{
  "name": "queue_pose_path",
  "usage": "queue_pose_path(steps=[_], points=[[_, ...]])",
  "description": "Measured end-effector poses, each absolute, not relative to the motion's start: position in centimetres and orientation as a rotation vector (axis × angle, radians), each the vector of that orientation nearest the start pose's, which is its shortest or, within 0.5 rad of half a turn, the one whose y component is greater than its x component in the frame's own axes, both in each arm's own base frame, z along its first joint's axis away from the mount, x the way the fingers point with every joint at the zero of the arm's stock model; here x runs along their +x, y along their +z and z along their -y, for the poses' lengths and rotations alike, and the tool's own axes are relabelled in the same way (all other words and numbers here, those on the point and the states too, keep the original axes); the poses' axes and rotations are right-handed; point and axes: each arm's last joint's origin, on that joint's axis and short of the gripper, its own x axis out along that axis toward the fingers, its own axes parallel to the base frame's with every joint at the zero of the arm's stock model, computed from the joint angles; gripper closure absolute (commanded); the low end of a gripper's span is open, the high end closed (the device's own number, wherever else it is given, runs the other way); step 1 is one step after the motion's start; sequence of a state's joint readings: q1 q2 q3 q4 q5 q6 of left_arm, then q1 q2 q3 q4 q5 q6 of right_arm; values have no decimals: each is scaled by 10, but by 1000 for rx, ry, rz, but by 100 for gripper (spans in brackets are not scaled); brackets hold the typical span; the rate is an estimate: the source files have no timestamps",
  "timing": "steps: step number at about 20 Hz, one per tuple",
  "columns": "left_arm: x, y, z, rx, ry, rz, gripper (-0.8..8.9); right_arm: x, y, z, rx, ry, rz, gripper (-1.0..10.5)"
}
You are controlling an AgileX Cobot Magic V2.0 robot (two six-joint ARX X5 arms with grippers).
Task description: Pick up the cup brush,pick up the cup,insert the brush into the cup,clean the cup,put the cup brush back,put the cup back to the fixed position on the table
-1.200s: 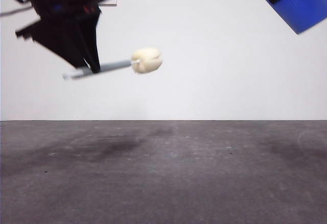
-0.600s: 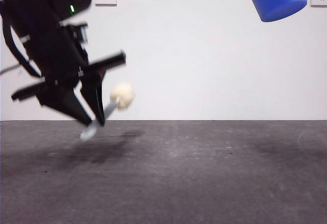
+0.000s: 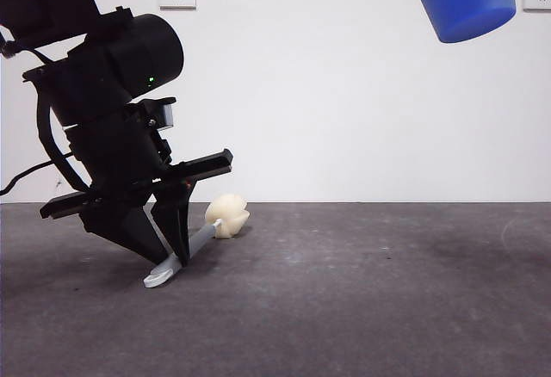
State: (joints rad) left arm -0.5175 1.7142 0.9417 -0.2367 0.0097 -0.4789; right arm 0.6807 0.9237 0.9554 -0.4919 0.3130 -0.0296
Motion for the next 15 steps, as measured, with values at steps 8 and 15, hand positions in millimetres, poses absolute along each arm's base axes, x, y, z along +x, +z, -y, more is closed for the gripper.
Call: queue_pose_path(steps=[8,15], points=[[283,155,163,-186,-271,-1098,427,157,336,-116,-227,394,-423,959],[269,189,156,-215,-339,-1063,428,189,305,-137,-166,429,-362,959]])
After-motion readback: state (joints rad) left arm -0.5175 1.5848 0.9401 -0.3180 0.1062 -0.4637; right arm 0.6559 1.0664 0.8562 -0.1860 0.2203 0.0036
